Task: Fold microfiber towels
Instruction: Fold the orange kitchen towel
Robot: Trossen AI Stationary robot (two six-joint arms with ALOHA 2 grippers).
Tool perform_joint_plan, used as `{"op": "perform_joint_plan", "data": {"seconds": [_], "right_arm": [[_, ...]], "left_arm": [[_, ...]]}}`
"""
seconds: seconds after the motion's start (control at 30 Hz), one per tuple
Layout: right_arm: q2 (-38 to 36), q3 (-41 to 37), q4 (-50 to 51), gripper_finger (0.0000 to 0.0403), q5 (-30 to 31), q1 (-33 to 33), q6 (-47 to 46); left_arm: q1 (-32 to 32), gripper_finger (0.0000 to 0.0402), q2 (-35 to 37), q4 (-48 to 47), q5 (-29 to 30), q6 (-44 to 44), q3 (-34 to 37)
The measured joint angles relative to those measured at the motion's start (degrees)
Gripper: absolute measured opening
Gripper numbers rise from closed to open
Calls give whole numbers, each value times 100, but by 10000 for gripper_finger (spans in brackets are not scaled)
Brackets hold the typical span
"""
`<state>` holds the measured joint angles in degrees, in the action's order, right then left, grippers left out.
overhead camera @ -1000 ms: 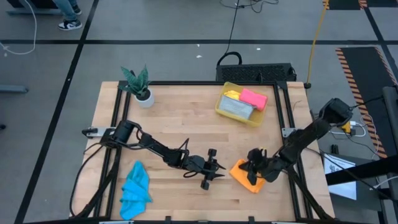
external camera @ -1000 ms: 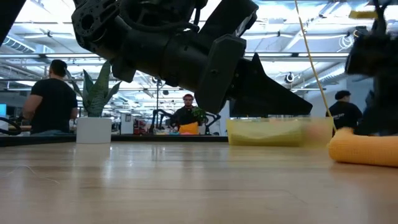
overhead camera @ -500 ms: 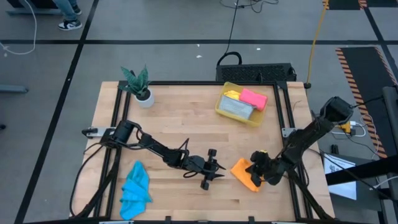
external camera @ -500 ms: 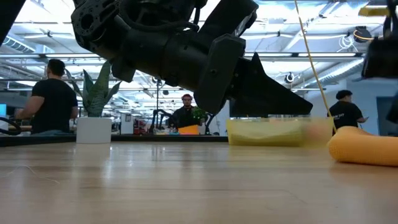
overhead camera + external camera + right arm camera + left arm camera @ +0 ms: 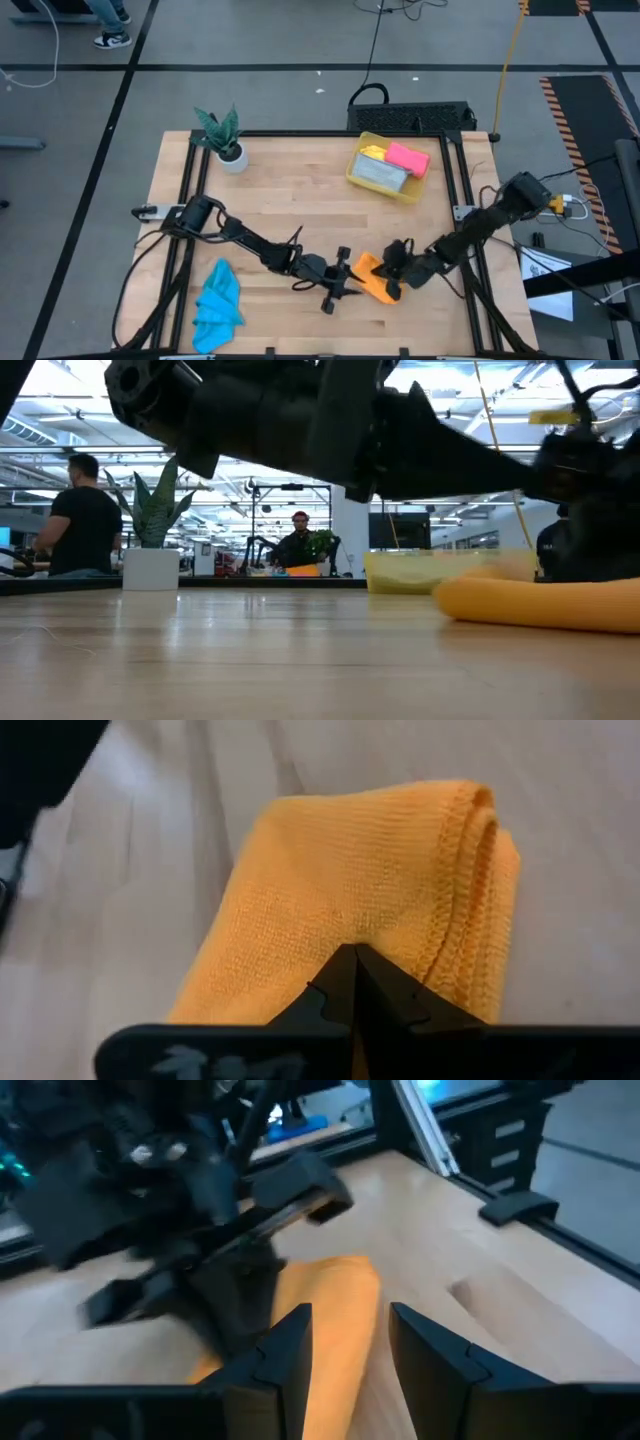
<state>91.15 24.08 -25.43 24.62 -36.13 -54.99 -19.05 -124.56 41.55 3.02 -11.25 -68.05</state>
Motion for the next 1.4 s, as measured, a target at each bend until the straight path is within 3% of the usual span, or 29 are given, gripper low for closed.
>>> {"op": "perform_joint_plan", "data": {"seconds": [0.13, 0.3, 0.43, 0.6, 0.9, 1.03, 1.23, 1.4], "right_arm": [[320, 120, -987, 0, -464, 381, 1562], [176, 391, -845, 0, -1010, 502, 2583], [-464, 419, -381, 0, -797, 313, 2431], [-1081, 417, 421, 0, -690, -94, 1481], [-533, 423, 1592, 0, -640, -322, -109], [-531, 439, 1791, 0, -627, -331, -44], [-1246, 404, 1901, 0, -688, -326, 493], [-1750, 407, 1352, 0, -377, -298, 781]], "left_arm": [[-10, 136, 0, -300, 4, 2, -42], [87, 136, 0, -460, 41, 87, -44], [216, 136, 0, -723, 348, 293, -44], [435, 136, -21, -1031, 405, 359, -44], [682, 136, -153, -1516, 319, 816, -46], [654, 136, -137, -1702, 455, 887, -55], [416, 136, 7, -1873, 1048, 824, -42], [262, 136, 11, -1216, 1123, 819, -112]]}}
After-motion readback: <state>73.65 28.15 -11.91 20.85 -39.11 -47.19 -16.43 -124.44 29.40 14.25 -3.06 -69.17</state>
